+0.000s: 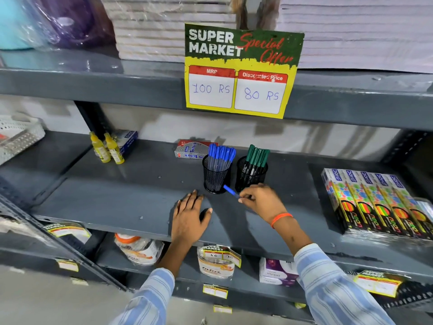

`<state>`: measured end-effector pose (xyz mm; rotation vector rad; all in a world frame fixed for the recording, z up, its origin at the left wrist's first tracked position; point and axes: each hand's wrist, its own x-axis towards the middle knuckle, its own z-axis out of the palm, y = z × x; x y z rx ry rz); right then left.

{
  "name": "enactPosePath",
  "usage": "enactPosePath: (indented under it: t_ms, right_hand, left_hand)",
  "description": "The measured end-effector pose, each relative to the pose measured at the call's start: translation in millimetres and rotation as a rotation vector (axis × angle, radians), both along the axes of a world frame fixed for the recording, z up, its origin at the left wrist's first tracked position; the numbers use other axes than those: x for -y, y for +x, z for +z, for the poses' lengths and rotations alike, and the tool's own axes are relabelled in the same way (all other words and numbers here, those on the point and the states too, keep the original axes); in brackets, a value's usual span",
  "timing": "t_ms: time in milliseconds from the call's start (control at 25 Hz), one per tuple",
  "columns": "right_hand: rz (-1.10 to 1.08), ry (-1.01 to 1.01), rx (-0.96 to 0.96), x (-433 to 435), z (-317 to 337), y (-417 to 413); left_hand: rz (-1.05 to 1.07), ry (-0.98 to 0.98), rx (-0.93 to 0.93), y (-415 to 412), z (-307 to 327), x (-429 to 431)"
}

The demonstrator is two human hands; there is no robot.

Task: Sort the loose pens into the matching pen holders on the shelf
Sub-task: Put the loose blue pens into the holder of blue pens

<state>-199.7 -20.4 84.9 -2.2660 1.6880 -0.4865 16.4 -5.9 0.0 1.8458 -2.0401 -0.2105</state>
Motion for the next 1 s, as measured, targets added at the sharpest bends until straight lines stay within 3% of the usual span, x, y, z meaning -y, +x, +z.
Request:
enactPosePath:
  t_ms: [200, 360, 480, 760, 1000]
  right_hand:
    - [-0.229, -0.219, 0.573, 15.0, 32.5, 19.5]
    - [-0.279, -0.281, 0.750, 40.4, 57.7, 29.8]
    - [-0.330, -0.251, 0.725, 54.7, 59.8, 43.2]
    - [-0.427, -0.068, 0.461, 61.5, 35.4, 61.6]
    - [-0.457, -0.055, 0.488, 57.0, 32.4, 59.3]
  left_hand:
    - [0.001, 0.009, 0.026, 0.6, -0.1, 2.0]
    - [-0.002, 0.022, 0.042, 0.5, -0.4, 2.7]
    - [-0.002, 0.022, 0.060, 1.3, -0.5, 2.9]
    - [0.009, 0.012, 0.055, 0.5, -2.1, 3.4]
    - [0.009, 0.009, 0.048, 1.0, -2.9, 4.3]
